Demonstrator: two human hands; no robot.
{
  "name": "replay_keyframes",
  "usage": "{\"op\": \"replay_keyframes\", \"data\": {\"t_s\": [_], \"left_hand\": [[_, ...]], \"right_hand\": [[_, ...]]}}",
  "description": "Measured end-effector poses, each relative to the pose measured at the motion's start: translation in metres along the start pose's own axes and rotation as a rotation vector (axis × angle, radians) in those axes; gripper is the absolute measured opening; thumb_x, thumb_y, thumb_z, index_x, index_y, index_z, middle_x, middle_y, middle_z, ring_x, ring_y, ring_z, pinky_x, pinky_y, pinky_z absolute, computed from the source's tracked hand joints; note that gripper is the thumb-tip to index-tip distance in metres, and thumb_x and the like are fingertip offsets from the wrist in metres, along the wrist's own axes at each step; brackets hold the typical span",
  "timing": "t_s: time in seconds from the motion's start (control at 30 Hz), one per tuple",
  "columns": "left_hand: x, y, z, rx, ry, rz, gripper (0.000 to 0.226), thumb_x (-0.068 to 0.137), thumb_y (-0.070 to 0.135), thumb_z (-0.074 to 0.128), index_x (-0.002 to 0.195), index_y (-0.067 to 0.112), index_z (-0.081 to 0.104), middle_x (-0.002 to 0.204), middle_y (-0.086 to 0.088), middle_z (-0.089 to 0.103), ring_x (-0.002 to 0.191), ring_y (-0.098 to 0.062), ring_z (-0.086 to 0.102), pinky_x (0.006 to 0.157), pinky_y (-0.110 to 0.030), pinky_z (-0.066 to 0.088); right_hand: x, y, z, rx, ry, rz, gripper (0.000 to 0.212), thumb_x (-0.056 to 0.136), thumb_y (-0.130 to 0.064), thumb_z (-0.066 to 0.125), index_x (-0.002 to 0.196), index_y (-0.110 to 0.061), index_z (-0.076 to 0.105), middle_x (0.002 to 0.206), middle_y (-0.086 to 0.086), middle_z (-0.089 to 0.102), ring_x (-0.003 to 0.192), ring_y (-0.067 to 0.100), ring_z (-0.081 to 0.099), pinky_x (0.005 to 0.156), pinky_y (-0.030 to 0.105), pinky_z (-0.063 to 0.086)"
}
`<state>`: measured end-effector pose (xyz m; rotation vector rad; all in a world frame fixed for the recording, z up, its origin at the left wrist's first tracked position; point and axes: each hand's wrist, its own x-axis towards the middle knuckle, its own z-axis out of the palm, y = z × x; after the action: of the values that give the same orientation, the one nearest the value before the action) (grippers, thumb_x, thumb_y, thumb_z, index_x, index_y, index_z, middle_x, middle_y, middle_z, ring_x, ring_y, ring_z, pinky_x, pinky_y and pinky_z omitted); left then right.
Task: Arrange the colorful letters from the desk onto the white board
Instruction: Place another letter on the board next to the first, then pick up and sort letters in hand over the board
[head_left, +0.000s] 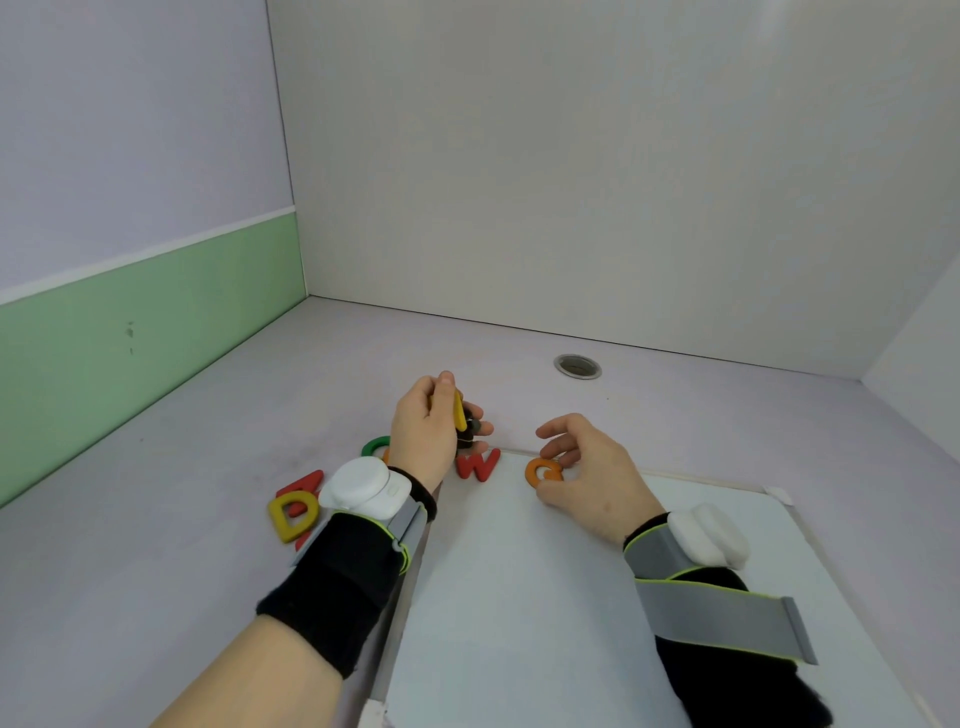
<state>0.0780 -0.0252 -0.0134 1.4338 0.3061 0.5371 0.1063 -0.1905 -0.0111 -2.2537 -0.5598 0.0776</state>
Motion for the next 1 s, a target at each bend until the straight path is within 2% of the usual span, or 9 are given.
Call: {"op": "replay_keyframes", "data": {"t_s": [0.1,0.2,0.43,0.63,0.73,0.83,0.9,1.0], "left_hand": [[0.000,0.001,0.000,-0.031,-0.013,-0.039,0.029,0.101,0.031,0.034,0.083,0.013,0.048,0.074,-0.008,0.063,0.054,-0.012,0.070,0.045,-0.026,0.056],[-0.002,0.003,0.000,-0.035,-0.030,-0.064,0.030,0.101,0.033,0.033,0.083,0.014,0.047,0.075,-0.008,0.064,0.053,-0.014,0.070,0.044,-0.025,0.056],[-0.005,0.006,0.001,-0.031,-0.027,-0.072,0.036,0.101,0.034,0.030,0.078,0.014,0.048,0.072,-0.006,0.063,0.052,-0.012,0.066,0.039,-0.021,0.043],[-0.012,0.020,0.009,-0.275,-0.160,-0.297,0.023,0.089,0.011,0.039,0.072,0.010,0.053,0.072,-0.011,0.063,0.055,-0.020,0.065,0.049,-0.026,0.041],[-0.015,0.017,0.012,-0.213,-0.263,-0.236,0.022,0.090,-0.001,0.034,0.081,0.009,0.051,0.080,-0.014,0.061,0.065,-0.025,0.064,0.046,-0.025,0.042],[-0.017,0.009,0.010,-0.080,-0.366,-0.116,0.013,0.097,0.009,0.043,0.100,0.009,0.056,0.085,-0.010,0.064,0.070,-0.021,0.068,0.048,-0.024,0.046],[-0.017,0.008,0.009,0.012,-0.405,-0.034,0.016,0.097,0.015,0.047,0.109,0.010,0.057,0.086,-0.010,0.064,0.069,-0.017,0.068,0.046,-0.022,0.045],[-0.018,0.009,0.008,0.106,-0.420,0.038,0.019,0.094,0.018,0.053,0.111,0.015,0.061,0.083,-0.008,0.062,0.062,-0.015,0.064,0.043,-0.021,0.041]], "right_hand": [[0.000,0.000,0.001,0.027,0.010,-0.017,0.042,0.070,-0.009,0.067,0.108,-0.021,0.054,0.099,0.000,0.063,0.080,0.009,0.054,0.067,0.011,0.042],[0.000,-0.001,0.005,0.040,0.008,-0.038,0.042,0.070,-0.010,0.068,0.108,-0.022,0.054,0.100,0.000,0.064,0.085,0.012,0.056,0.072,0.014,0.043],[0.000,-0.002,0.007,-0.001,0.017,-0.064,0.043,0.072,-0.013,0.068,0.111,-0.021,0.052,0.105,0.001,0.062,0.092,0.017,0.057,0.082,0.024,0.046],[0.000,-0.003,0.006,0.045,0.093,-0.064,0.039,0.074,-0.021,0.068,0.110,-0.023,0.054,0.107,-0.003,0.060,0.095,0.015,0.056,0.077,0.022,0.041],[0.001,-0.002,0.003,0.082,0.194,-0.078,0.032,0.075,-0.019,0.066,0.105,-0.024,0.057,0.104,-0.005,0.062,0.094,0.013,0.058,0.068,0.017,0.039],[0.002,-0.006,0.001,0.142,0.269,-0.093,0.020,0.080,-0.020,0.063,0.099,-0.022,0.062,0.092,-0.006,0.067,0.085,0.007,0.062,0.061,0.009,0.040],[0.002,-0.010,-0.001,0.213,0.296,-0.084,0.014,0.081,-0.022,0.063,0.095,-0.020,0.064,0.084,-0.007,0.067,0.078,0.002,0.061,0.061,0.004,0.042],[0.004,-0.012,-0.002,0.327,0.283,-0.061,0.011,0.082,-0.023,0.064,0.092,-0.019,0.067,0.080,0.001,0.071,0.076,0.014,0.066,0.064,0.014,0.047]]}}
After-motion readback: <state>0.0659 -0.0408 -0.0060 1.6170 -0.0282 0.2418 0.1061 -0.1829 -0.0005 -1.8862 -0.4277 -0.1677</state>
